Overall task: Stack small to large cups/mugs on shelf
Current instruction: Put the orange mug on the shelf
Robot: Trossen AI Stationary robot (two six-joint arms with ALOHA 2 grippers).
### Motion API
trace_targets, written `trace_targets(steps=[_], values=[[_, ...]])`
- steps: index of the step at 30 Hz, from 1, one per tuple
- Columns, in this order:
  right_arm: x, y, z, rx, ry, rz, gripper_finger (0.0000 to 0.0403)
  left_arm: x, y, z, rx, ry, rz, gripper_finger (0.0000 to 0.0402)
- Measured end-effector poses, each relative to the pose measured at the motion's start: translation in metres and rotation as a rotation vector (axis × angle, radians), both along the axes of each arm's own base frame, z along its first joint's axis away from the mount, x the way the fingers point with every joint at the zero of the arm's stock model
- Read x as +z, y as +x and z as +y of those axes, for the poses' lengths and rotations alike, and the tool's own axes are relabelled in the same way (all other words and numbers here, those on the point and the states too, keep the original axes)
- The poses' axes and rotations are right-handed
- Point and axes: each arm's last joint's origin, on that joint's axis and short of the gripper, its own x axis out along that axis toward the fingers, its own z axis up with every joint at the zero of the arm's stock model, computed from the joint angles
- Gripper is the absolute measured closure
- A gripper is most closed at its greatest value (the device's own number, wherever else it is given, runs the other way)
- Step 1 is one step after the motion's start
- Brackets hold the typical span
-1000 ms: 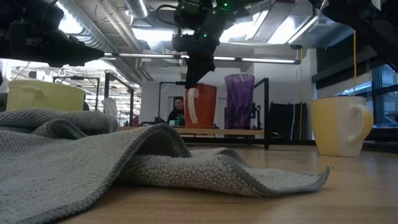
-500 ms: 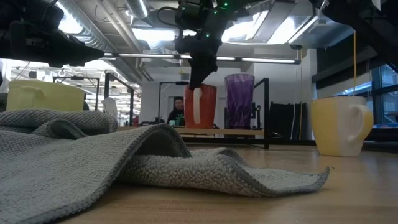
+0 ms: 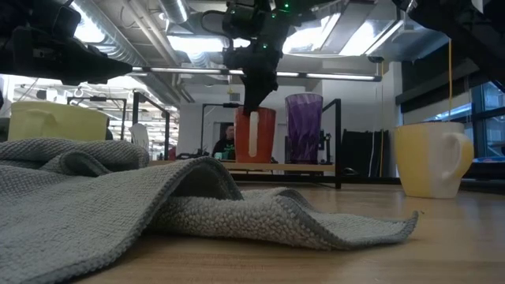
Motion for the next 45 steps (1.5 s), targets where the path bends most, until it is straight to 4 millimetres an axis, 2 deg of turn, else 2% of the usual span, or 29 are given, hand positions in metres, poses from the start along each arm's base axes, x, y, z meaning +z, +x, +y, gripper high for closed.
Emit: trace_targets(steps=[12, 23, 27, 31, 34, 38, 42, 45], values=[[0.0, 0.0, 0.0, 0.004, 0.001, -0.005, 0.0398, 0.0, 0.0, 0.0, 0.001, 0.0, 0.0, 0.0369], [0.002, 0.007, 0.006, 0.097, 0.094, -0.091, 0.0398, 0.0, 0.0, 0.0, 0.0, 0.0, 0.0, 0.0369], [0.006, 0.013, 0.007, 0.145, 0.058, -0.145, 0.0398, 0.0, 0.0, 0.0, 0.001, 0.0, 0.0, 0.0369], [0.019, 0.019, 0.006, 0.172, 0.016, -0.227, 0.0398, 0.0, 0.0, 0.0, 0.0, 0.0, 0.0, 0.0369], [0.029, 0.018, 0.0, 0.166, -0.028, -0.253, 0.0398, 0.0, 0.0, 0.0, 0.0, 0.0, 0.0, 0.0369], [0.036, 0.014, -0.019, 0.107, -0.064, -0.279, 0.0398, 0.0, 0.0, 0.0, 0.0, 0.0, 0.0, 0.0369], [0.035, 0.006, -0.037, 0.053, 0.033, -0.29, 0.0398, 0.0, 0.0, 0.0, 0.0, 0.0, -0.001, 0.0369], [0.031, 0.001, -0.043, 0.046, 0.099, -0.276, 0.0398, 0.0, 0.0, 0.0, 0.0, 0.0, 0.0, 0.0369]])
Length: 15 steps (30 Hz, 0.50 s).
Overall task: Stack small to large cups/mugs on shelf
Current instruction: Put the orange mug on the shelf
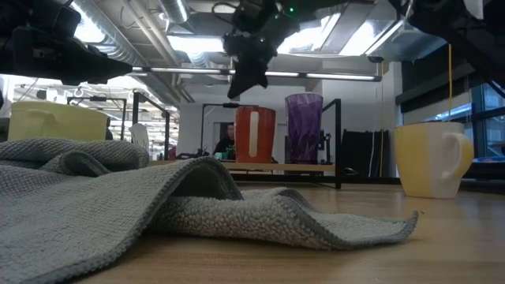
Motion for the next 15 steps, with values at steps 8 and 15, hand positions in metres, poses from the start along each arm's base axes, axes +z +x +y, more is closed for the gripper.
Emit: trace_targets(steps=[8, 15], values=[[-0.005, -0.005, 0.009, 0.032, 0.087, 0.073, 0.0398, 0.0, 0.0, 0.0, 0.0, 0.0, 0.0, 0.0369], [-0.007, -0.003, 0.022, 0.058, 0.1, 0.098, 0.0398, 0.0, 0.0, 0.0, 0.0, 0.0, 0.0, 0.0369]])
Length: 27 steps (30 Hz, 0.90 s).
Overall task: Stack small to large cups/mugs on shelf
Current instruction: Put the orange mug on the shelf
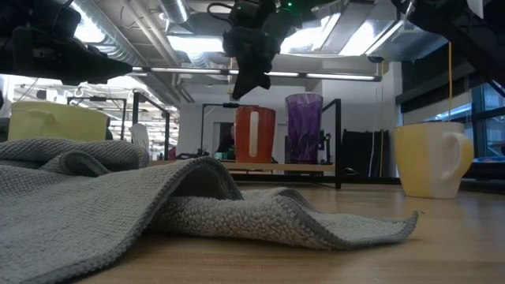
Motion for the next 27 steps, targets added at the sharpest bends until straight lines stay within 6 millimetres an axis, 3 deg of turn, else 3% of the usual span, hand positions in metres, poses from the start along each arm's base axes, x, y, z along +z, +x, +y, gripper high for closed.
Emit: trace_targets(steps=[27], values=[[-0.0023, -0.0071, -0.0067, -0.194, 0.1, 0.06, 0.0398, 0.0, 0.0, 0.0, 0.0, 0.0, 0.0, 0.0369]])
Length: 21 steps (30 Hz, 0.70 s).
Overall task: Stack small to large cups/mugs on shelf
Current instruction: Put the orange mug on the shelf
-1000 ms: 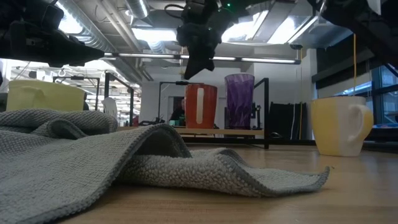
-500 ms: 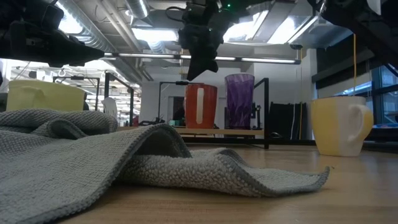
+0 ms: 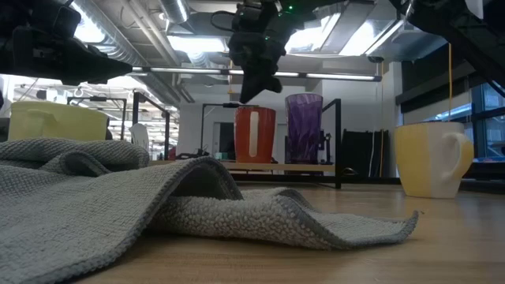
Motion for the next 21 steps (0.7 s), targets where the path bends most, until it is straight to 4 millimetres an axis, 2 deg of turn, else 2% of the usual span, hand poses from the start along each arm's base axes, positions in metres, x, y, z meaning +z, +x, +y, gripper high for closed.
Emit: trace_targets(steps=[21], values=[[-0.0009, -0.0018, -0.0014, -0.029, -0.051, 0.036, 0.0398, 0.0, 0.0, 0.0, 0.0, 0.0, 0.0, 0.0369]])
